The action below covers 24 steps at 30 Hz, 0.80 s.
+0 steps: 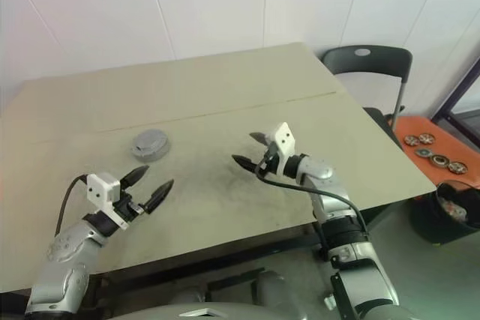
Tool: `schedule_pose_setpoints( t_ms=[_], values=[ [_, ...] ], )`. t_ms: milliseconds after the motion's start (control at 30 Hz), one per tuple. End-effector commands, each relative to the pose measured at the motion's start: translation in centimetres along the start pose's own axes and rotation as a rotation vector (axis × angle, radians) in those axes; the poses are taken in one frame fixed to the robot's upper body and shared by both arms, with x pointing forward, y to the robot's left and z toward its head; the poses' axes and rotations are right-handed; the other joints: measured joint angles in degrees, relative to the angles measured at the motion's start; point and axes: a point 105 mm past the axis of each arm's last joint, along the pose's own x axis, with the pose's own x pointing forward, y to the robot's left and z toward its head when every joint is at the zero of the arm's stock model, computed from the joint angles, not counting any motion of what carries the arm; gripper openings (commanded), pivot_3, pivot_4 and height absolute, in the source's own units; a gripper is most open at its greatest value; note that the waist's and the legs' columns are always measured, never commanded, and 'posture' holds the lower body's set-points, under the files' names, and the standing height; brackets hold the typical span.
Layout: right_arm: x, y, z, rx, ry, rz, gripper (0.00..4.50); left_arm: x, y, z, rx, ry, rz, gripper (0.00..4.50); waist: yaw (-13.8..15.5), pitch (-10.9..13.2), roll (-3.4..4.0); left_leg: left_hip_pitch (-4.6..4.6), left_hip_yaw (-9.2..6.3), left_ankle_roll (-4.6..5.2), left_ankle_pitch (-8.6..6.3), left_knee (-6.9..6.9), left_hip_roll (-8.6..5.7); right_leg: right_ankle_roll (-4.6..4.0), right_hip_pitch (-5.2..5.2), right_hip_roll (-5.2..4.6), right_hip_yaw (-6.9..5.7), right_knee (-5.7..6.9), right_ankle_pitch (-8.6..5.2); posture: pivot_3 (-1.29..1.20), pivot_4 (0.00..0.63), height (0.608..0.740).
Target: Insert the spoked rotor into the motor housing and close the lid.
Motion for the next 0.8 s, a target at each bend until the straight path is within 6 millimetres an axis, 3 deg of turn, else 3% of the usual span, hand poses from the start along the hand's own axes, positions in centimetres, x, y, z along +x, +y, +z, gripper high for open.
schedule_pose_setpoints(
  t_ms=[33, 200, 800],
  values=[
    [1.0, 0.5, 1.7, -0.029, -0.045, 0.076, 4.46, 0.9, -0.3, 2.6, 0.032, -0.119, -0.008, 4.50, 0.24, 0.02, 0.00, 0.03, 0.02, 0.00, 0.00, 0.00, 0.00, 0.00, 0.02, 0.00, 0.00, 0.00, 0.00, 0.00, 0.000, 0.740],
    [1.3, 0.3, 2.0, -0.039, -0.053, 0.083, 4.46, 1.4, 0.4, 3.1, 0.059, -0.150, 0.031, 4.50, 0.81, 0.02, 0.00, 0.01, 0.04, 0.00, 0.00, -0.03, 0.00, 0.04, 0.00, 0.00, 0.00, 0.00, 0.02, 0.00, 0.000, 0.740],
    [1.6, -0.3, 1.3, -0.101, -0.026, 0.048, 4.46, 2.8, -0.1, 3.5, 0.077, -0.138, -0.010, 4.50, 0.87, 0.03, 0.00, 0.01, 0.04, 0.00, 0.00, 0.01, -0.05, 0.22, 0.03, -0.06, -0.02, 0.04, 0.13, 0.00, 0.000, 0.740]
  ],
)
